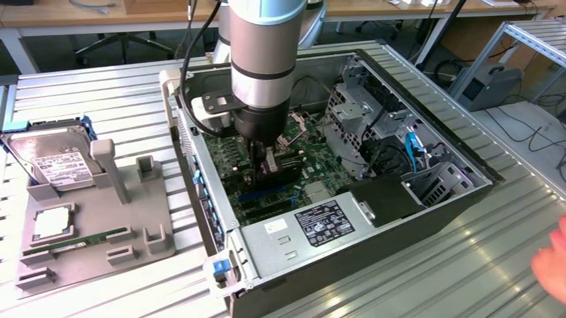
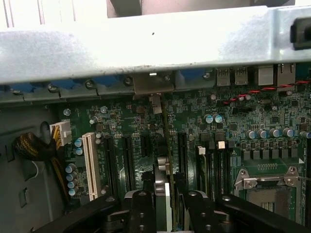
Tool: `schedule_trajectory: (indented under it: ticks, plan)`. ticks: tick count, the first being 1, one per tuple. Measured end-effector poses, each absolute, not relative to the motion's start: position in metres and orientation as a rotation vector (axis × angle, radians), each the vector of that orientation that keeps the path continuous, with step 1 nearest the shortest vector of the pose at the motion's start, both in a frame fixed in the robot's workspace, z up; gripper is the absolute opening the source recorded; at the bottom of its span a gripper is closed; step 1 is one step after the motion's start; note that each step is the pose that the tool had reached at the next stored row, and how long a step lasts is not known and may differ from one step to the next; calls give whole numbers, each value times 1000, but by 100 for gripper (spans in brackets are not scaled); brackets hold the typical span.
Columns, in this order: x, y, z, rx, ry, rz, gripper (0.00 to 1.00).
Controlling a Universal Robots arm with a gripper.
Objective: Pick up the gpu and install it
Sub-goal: 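Insert the gpu into the slot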
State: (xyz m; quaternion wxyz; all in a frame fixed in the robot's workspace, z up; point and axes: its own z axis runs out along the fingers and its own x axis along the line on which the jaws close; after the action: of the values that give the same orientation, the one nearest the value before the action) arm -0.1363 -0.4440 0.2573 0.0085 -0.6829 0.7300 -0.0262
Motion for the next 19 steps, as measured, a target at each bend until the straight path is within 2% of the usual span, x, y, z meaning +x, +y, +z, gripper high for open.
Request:
schedule_trajectory:
  ticks: [19]
  plan:
    - [-136, -444, 261, -2118, 2297, -85, 27]
